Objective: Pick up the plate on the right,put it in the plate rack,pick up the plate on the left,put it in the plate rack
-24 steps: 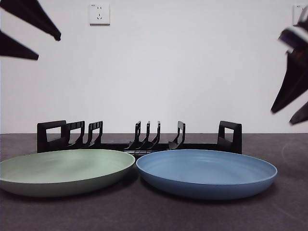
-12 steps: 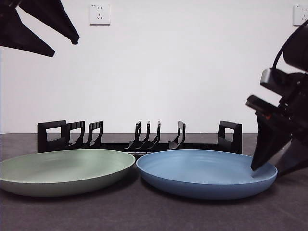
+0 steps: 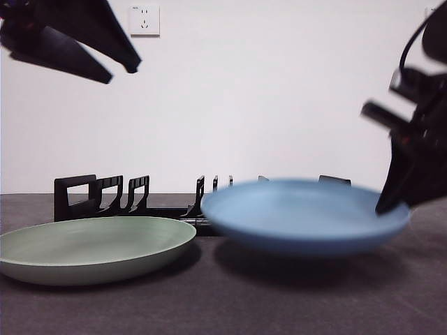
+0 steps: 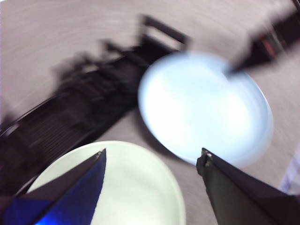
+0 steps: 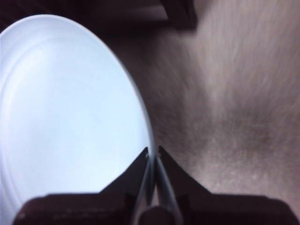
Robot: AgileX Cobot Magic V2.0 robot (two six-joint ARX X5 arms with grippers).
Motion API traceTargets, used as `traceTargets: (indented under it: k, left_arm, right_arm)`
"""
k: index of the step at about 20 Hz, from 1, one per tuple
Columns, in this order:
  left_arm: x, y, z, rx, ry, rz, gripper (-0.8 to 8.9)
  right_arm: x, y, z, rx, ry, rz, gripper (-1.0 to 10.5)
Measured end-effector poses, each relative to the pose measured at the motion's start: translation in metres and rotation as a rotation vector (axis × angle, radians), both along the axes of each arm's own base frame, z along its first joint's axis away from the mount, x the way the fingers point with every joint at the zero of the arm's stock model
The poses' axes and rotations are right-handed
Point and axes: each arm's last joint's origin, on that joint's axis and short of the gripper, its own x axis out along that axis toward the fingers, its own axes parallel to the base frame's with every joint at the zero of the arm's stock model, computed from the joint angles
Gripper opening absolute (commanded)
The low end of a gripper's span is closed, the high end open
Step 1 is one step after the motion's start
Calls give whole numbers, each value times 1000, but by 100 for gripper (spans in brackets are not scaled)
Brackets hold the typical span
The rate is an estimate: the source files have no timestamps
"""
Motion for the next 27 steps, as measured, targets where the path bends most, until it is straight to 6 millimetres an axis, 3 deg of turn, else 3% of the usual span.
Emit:
traceTargets:
  k: [5, 9, 17, 22, 27]
  left_arm:
    - [-28, -34, -1, 192, -196, -218, 312]
    - [-55, -58, -3, 388, -392, -344, 312]
    - [-57, -90, -37, 589, -388, -511, 304]
    - [-54, -96, -47, 634, -371, -538, -14]
    - [-56, -97, -49, 659, -393, -591, -9]
  right_arm:
    - [-3, -1, 50, 12, -23, -7, -12]
    - [-5, 8, 70, 8, 10, 31, -12]
    - [-13, 30, 75, 5, 22, 129, -12]
    - [-15, 33, 75, 23, 29, 155, -12]
    - [-14, 34, 76, 27, 15, 163, 11]
